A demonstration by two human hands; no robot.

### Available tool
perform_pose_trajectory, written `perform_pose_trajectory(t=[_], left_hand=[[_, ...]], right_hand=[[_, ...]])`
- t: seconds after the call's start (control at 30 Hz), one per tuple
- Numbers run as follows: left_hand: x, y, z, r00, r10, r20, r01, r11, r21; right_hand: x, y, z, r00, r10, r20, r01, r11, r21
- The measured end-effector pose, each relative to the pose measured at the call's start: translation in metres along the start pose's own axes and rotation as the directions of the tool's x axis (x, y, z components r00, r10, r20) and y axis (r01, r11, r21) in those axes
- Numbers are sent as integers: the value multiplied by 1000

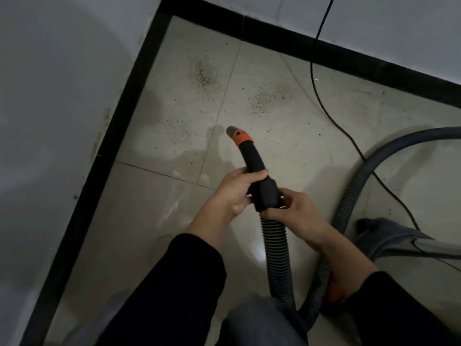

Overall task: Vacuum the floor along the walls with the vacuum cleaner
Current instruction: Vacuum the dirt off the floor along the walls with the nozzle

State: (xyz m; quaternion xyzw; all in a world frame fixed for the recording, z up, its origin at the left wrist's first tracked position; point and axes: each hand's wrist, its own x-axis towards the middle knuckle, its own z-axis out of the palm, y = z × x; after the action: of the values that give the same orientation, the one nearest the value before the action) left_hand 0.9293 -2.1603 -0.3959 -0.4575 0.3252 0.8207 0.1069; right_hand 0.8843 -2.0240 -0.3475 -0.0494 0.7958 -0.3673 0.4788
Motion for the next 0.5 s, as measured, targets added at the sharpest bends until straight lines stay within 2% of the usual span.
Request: perform_pose_trajectory(t=[0.1,0.23,0.33,0.5], left_hand=[[13,-6,16,1000,-3,21,4,998,-57],[38,-15,26,999,-7,45,13,991,-133],[56,-15,30,998,1,61,10,983,-184],[60,-18,44,996,5,93,18,969,-246]], right_hand=[[9,3,-21,999,22,38,-21,999,-31],[30,10,-31,988,102,119,-106,994,31],[47,16,-34,995,89,56,-92,995,50],[55,15,-51,999,10,-35,-11,999,-51]])
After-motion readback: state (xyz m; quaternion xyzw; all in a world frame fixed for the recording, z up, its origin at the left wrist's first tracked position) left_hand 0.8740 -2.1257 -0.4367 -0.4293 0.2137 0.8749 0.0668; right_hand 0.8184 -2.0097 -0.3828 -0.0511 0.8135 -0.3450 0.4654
